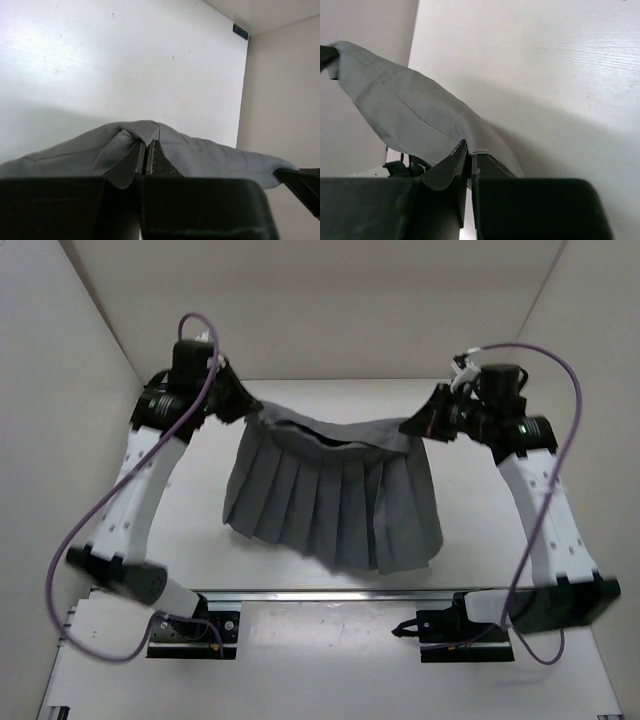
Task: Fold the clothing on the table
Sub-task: Flatten the skirt out
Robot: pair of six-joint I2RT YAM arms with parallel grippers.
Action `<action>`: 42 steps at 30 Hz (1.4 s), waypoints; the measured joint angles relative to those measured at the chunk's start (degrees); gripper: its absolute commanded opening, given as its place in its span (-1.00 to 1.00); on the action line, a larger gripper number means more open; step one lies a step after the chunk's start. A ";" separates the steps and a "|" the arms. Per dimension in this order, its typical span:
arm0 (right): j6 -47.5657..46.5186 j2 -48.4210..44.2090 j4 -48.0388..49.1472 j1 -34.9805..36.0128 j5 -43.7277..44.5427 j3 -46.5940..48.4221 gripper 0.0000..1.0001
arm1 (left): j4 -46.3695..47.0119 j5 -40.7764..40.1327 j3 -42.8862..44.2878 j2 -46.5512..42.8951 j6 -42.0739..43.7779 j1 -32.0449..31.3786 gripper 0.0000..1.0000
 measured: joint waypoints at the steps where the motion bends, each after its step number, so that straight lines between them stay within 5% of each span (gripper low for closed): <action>1: -0.07 3.65 0.35 -0.28 -0.48 2.34 -1.00 | -0.59 0.11 4.02 4.02 0.24 0.46 -1.00; 6: -1.11 25.38 -2.86 -0.94 -0.96 25.31 -1.00 | -1.51 2.89 27.82 24.11 -0.11 3.76 -1.00; 11: -1.44 29.11 -3.54 -2.19 -2.73 35.52 -1.00 | 0.81 4.33 23.63 21.81 -0.90 6.10 -1.00; 15: -1.60 21.81 0.44 -4.35 -4.94 20.44 -1.00 | 5.49 4.96 4.02 10.73 -0.74 5.25 -1.00; 19: -1.68 15.78 5.49 -6.23 -6.51 -5.22 -1.00 | 13.92 6.78 -25.86 -1.73 -0.55 3.17 -1.00; 25: -2.71 16.26 6.95 -5.79 -7.56 -34.18 -1.00 | 20.76 11.54 -57.05 -2.43 -0.50 -1.05 -1.00; 31: -1.29 11.43 6.45 0.33 -3.72 -44.96 -0.99 | 20.39 11.96 -65.48 -5.68 -0.02 -3.41 -1.00; 42: 4.13 -7.69 1.14 6.40 0.48 -54.86 -1.00 | 12.09 9.84 -71.58 -30.25 -4.24 -11.32 -1.00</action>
